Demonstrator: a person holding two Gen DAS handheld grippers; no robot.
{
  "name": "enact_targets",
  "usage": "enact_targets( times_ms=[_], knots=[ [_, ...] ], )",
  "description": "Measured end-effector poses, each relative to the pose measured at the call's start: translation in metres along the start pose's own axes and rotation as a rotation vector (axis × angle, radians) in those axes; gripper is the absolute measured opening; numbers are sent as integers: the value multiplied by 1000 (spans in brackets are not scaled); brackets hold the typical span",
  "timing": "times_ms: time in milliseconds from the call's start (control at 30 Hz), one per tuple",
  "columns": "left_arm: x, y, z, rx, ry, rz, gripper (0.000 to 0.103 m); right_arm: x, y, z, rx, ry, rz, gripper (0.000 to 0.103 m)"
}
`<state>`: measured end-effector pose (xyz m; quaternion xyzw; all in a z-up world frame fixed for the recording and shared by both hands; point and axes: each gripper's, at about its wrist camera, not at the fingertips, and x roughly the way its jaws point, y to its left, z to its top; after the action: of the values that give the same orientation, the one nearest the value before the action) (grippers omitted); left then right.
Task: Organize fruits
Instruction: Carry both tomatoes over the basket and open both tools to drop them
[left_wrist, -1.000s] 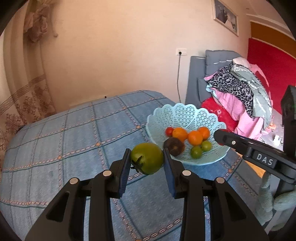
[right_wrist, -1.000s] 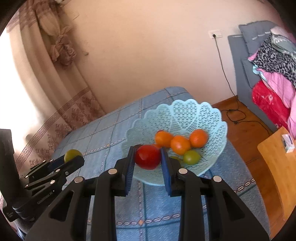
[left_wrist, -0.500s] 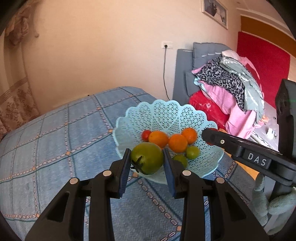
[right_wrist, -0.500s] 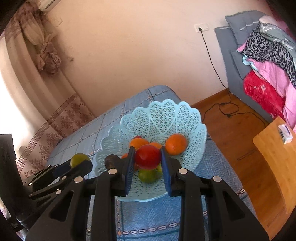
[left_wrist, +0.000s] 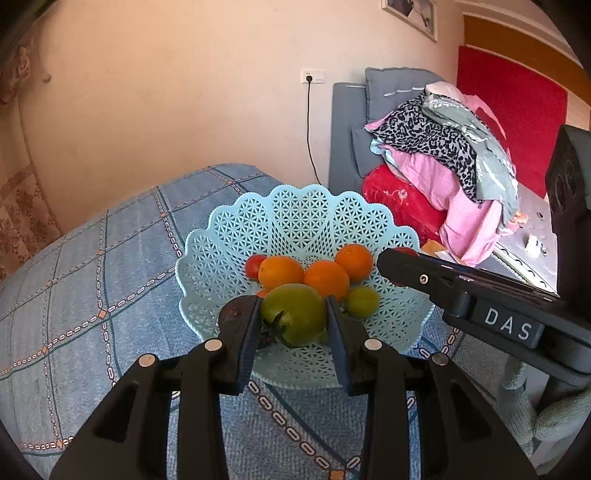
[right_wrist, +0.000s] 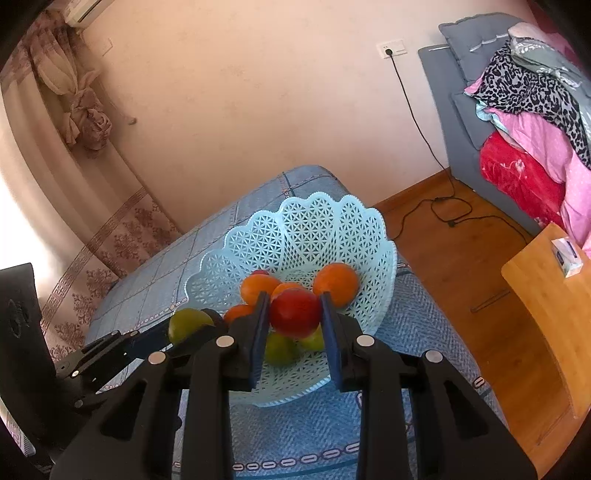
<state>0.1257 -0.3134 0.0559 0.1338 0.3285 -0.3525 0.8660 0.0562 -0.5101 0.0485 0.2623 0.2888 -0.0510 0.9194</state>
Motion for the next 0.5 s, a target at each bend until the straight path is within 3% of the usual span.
enact_targets(
  times_ms=[67, 433, 500],
  knots=[
    [-1, 1, 0, -8, -8, 11, 61, 0, 0, -1, 1, 0, 0, 28],
    [-17, 18, 2, -39, -58, 74, 61, 2, 2, -2, -11, 7, 7, 28],
    [-21, 20, 1, -38, -66, 101, 69, 2, 3, -2, -14, 9, 9, 28]
  ],
)
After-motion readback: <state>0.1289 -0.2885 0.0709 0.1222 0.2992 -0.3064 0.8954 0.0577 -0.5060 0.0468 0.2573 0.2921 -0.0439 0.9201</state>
